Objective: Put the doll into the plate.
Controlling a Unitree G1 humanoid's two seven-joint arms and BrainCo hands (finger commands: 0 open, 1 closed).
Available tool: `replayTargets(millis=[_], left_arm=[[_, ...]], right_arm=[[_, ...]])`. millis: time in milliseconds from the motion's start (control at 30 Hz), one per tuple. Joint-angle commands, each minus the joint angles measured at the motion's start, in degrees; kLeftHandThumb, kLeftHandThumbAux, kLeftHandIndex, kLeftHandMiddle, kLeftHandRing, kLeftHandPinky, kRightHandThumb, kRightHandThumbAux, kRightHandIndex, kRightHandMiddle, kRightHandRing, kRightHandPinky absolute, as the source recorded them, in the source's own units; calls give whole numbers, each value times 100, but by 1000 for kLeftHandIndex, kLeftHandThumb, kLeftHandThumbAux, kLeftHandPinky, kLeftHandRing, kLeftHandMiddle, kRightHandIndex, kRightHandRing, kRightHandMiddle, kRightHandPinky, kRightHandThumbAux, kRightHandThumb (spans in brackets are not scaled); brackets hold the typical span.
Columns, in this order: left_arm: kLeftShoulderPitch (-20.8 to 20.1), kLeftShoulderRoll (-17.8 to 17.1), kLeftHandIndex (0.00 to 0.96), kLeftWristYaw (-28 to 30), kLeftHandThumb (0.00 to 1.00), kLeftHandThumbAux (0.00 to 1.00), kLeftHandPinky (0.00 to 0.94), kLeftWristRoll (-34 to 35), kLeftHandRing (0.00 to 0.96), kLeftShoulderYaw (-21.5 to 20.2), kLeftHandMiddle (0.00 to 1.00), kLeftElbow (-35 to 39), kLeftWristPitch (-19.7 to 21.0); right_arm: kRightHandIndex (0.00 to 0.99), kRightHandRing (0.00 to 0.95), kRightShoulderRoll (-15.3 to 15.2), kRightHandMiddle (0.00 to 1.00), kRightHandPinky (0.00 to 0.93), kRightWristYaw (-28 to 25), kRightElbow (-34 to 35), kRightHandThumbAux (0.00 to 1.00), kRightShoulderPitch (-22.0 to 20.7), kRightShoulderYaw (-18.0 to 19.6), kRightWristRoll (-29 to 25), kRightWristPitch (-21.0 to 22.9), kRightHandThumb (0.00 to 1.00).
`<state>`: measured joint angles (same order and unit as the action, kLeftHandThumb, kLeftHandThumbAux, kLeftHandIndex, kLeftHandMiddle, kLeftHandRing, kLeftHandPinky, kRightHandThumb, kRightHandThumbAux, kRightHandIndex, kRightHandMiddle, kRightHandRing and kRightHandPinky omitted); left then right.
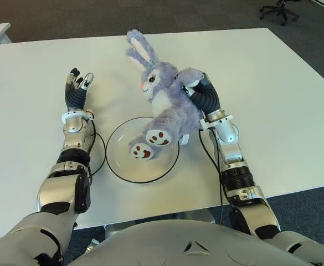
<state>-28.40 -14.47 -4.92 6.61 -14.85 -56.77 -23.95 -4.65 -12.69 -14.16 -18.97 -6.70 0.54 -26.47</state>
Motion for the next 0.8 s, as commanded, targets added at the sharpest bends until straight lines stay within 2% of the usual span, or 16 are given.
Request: replayTargets(millis=[33,433,600,800], left_arm=[[596,431,0,-15,3,509,109,-42,77,88,52,-542,417],[576,445,0,-39,0,513,111,-34,83,79,56,-563,432],[576,452,0,-58,0,513,111,-41,84,83,59,-550,426],[588,463,0,-79,0,511,116,-55,83,100,58,-513,413]], right_arm=[[402,727,112,575,740,94,-113,668,49,-70,137,10,849],[408,714,158,584,700,-132,-47,667,70,-168,-59,267,851],[409,724,179,585,722,-130,-51,666,78,-195,-33,308,851],[410,722,195,590,705,-117,-79,667,85,-228,23,326,851]])
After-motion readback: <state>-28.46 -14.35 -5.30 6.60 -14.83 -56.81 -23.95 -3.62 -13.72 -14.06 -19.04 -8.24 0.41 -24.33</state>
